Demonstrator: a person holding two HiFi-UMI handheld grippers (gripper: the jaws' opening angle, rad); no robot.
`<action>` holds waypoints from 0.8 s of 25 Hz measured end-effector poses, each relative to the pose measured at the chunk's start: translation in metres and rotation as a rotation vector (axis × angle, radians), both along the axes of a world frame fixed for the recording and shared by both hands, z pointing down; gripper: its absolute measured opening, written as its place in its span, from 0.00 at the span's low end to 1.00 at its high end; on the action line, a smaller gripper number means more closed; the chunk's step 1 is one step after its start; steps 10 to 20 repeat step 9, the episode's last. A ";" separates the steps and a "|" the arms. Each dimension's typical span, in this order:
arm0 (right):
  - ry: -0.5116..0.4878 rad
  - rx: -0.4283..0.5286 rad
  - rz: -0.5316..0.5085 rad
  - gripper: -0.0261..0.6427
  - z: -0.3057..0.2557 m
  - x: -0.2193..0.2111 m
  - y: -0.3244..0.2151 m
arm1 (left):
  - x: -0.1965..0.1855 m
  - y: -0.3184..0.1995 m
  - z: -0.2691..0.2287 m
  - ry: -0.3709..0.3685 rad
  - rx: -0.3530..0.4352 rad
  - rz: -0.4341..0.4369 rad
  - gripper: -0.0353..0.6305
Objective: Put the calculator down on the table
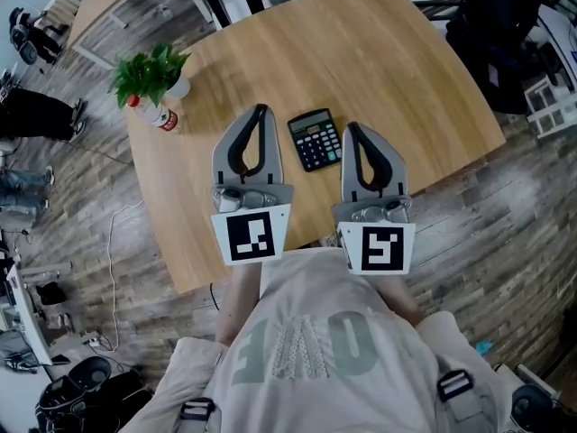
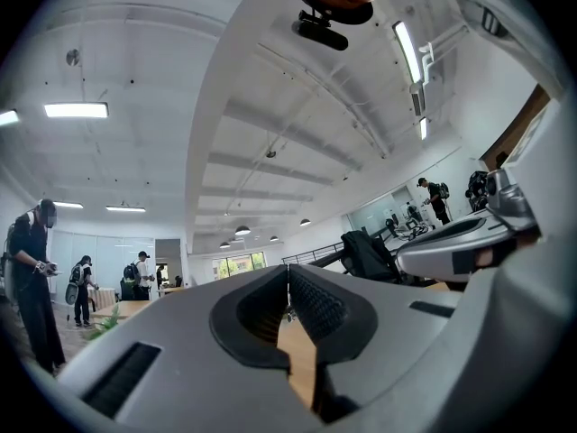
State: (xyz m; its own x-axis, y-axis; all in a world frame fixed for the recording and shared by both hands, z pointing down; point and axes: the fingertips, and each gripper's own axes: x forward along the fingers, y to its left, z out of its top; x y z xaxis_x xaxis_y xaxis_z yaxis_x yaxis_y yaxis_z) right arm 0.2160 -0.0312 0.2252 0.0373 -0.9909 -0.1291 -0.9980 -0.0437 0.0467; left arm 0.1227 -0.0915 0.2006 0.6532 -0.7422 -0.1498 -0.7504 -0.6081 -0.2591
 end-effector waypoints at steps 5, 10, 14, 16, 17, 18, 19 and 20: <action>-0.012 0.003 -0.016 0.07 -0.001 -0.002 -0.005 | 0.000 -0.002 0.000 -0.018 0.003 -0.001 0.07; -0.023 0.002 -0.012 0.07 0.001 -0.002 -0.009 | -0.001 -0.007 0.002 -0.021 0.006 -0.005 0.07; -0.023 0.002 -0.012 0.07 0.001 -0.002 -0.009 | -0.001 -0.007 0.002 -0.021 0.006 -0.005 0.07; -0.023 0.002 -0.012 0.07 0.001 -0.002 -0.009 | -0.001 -0.007 0.002 -0.021 0.006 -0.005 0.07; -0.023 0.002 -0.012 0.07 0.001 -0.002 -0.009 | -0.001 -0.007 0.002 -0.021 0.006 -0.005 0.07; -0.023 0.002 -0.012 0.07 0.001 -0.002 -0.009 | -0.001 -0.007 0.002 -0.021 0.006 -0.005 0.07; -0.023 0.002 -0.012 0.07 0.001 -0.002 -0.009 | -0.001 -0.007 0.002 -0.021 0.006 -0.005 0.07; -0.023 0.002 -0.012 0.07 0.001 -0.002 -0.009 | -0.001 -0.007 0.002 -0.021 0.006 -0.005 0.07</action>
